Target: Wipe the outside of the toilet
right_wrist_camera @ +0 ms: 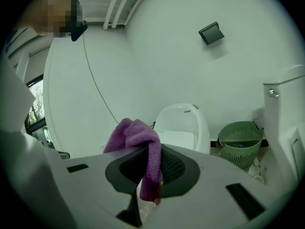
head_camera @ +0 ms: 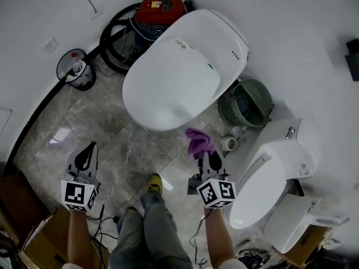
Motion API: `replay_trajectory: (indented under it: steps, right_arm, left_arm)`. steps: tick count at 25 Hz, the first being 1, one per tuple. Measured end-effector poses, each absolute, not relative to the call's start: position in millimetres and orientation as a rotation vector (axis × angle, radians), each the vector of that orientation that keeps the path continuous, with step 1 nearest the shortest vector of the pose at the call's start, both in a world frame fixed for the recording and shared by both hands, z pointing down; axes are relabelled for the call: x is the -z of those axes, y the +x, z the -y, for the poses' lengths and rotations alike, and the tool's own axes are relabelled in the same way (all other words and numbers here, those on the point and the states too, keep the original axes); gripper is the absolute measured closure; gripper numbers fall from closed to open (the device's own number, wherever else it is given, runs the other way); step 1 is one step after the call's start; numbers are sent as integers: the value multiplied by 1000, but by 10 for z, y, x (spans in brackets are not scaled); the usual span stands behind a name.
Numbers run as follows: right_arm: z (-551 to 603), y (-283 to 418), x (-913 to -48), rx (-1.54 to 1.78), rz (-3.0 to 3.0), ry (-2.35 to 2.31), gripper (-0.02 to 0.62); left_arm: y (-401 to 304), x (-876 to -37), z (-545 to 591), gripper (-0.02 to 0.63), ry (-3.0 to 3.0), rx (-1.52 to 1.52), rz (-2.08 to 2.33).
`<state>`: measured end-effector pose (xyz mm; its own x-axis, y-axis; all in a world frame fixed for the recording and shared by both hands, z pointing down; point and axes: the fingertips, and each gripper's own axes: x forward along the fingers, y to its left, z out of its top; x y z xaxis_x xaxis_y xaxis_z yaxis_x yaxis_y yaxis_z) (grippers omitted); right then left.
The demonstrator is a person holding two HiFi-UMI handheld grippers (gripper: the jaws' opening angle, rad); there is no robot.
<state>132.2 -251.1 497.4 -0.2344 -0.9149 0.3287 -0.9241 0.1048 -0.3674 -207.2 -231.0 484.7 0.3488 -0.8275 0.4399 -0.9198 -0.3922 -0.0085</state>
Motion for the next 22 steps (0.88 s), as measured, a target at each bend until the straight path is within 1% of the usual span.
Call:
replay_trajectory:
  steps: [9, 15, 22]
  right_arm:
    - [2455, 1242, -3724, -931, 2376, 1864, 533]
    - [2463, 1275, -3072, -914, 2399, 1872, 532]
    - [2499, 1279, -2457, -835, 2413, 1863, 532]
  left_arm:
    - [-1968, -3552, 2206, 589, 2319, -501, 1611]
    - [-1928, -2882, 2215, 589, 2296, -437, 1666]
    - [-1973, -2301, 2176, 589, 2293, -398, 1715]
